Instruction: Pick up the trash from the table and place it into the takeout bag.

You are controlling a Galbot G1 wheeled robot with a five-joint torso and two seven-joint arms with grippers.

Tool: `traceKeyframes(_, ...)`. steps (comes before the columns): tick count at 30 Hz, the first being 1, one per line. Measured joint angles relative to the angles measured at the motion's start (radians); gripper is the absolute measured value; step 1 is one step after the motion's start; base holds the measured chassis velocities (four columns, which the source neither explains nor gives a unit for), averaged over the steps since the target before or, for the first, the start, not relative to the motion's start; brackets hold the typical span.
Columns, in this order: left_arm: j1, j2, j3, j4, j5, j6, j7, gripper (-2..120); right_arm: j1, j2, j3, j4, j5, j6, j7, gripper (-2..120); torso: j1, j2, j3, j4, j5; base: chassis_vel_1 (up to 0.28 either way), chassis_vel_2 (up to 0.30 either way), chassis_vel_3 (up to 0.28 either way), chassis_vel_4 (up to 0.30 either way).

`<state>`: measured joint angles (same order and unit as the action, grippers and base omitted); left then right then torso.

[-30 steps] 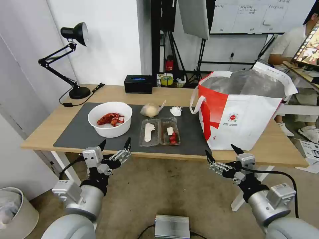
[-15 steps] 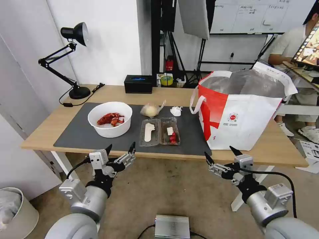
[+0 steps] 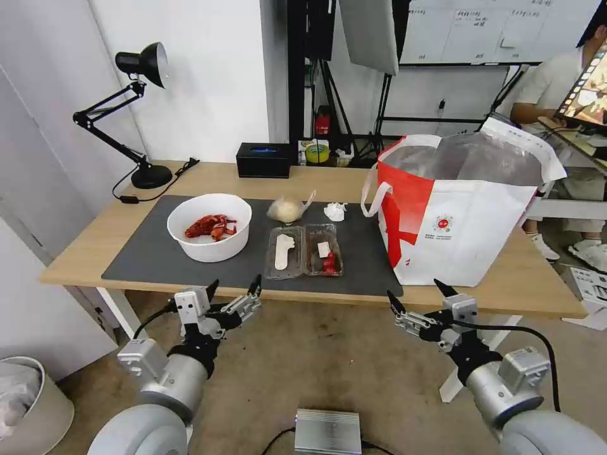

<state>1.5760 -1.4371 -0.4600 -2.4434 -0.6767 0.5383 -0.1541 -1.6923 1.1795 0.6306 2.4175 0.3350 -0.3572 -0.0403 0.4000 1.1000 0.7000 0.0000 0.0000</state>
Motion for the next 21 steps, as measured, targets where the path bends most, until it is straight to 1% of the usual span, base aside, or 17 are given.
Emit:
traceKeyframes(1, -0.011, 0.004, 0.002, 0.01, -0.06, 0.013, -0.023, 100, 0.0, -0.001, 0.0, -0.001, 0.001, 0.0, 0.0, 100, 0.0, 0.0, 0.0, 0.0, 0.0, 0.0, 0.0, 0.0, 0.0)
traceKeyframes(2, -0.011, 0.004, 0.002, 0.01, -0.06, 0.013, -0.023, 100, 0.0, -0.001, 0.0, -0.001, 0.001, 0.0, 0.0, 100, 0.0, 0.0, 0.0, 0.0, 0.0, 0.0, 0.0, 0.0, 0.0)
traceKeyframes(5, -0.054, 0.008, 0.006, 0.035, -0.27, 0.035, -0.099, 100, 0.001, -0.006, 0.001, -0.005, 0.006, 0.0, 0.0, 100, 0.0, 0.0, 0.0, 0.0, 0.0, 0.0, 0.0, 0.0, 0.0)
traceKeyframes(6, -0.054, 0.008, 0.006, 0.035, -0.27, 0.035, -0.099, 100, 0.001, -0.006, 0.001, -0.005, 0.006, 0.0, 0.0, 100, 0.0, 0.0, 0.0, 0.0, 0.0, 0.0, 0.0, 0.0, 0.0)
traceKeyframes(7, -0.071, 0.007, 0.008, 0.042, -0.348, 0.038, -0.128, 100, 0.001, -0.007, 0.002, -0.005, 0.008, 0.0, 0.0, 100, 0.0, 0.0, 0.0, -0.0001, 0.0, 0.0, 0.0, 0.0, 0.0)
traceKeyframes(8, -0.094, 0.004, 0.011, 0.051, -0.457, 0.038, -0.169, 100, 0.0, -0.009, 0.003, -0.005, 0.011, 0.001, 0.0, 100, 0.0, 0.0, 0.0, 0.0, 0.0, 0.0, 0.0, 0.0, 0.0)
traceKeyframes(10, -0.097, 0.004, 0.012, 0.052, -0.47, 0.038, -0.174, 100, 0.0, -0.009, 0.003, -0.005, 0.012, 0.001, 0.0, 100, 0.0, 0.0, 0.0, 0.0, 0.0, 0.0, 0.0, 0.0, 0.0)
traceKeyframes(11, -0.126, -0.001, 0.02, 0.063, -0.575, 0.038, -0.224, 100, 0.0, -0.01, 0.004, -0.006, 0.013, 0.002, 0.001, 100, 0.0, 0.0, 0.0, -0.0001, 0.0, 0.0, 0.0, 0.0, 0.0)
traceKeyframes(12, -0.139, -0.003, 0.027, 0.07, -0.611, 0.038, -0.241, 100, 0.0, -0.01, 0.004, -0.006, 0.014, 0.003, 0.002, 100, 0.0, 0.0, 0.0, -0.0001, 0.0, 0.0, 0.0, 0.0, 0.0)
traceKeyframes(15, -0.158, -0.01, 0.04, 0.083, -0.651, 0.037, -0.263, 100, -0.001, -0.01, 0.005, -0.007, 0.014, 0.004, 0.004, 100, 0.0, 0.0, 0.0, -0.0001, 0.0001, 0.0, 0.0, 0.0, 0.0)
traceKeyframes(17, -0.161, -0.012, 0.045, 0.086, -0.658, 0.037, -0.268, 100, -0.001, -0.01, 0.005, -0.008, 0.014, 0.004, 0.004, 100, 0.0, 0.0, 0.0, 0.0, 0.0, 0.0, 0.0, 0.0, 0.0)
traceKeyframes(20, -0.182, -0.035, 0.08, 0.109, -0.67, 0.037, -0.298, 100, -0.003, -0.012, 0.008, -0.01, 0.015, 0.005, 0.005, 100, 0.0, 0.0, 0.0, -0.0001, 0.0001, 0.0, 0.0, 0.0, 0.0)
traceKeyframes(21, -0.182, -0.035, 0.08, 0.109, -0.67, 0.037, -0.298, 100, -0.003, -0.012, 0.008, -0.01, 0.015, 0.005, 0.005, 100, 0.0, 0.0, 0.0, -0.0001, 0.0001, 0.0, 0.0, 0.0, 0.0)
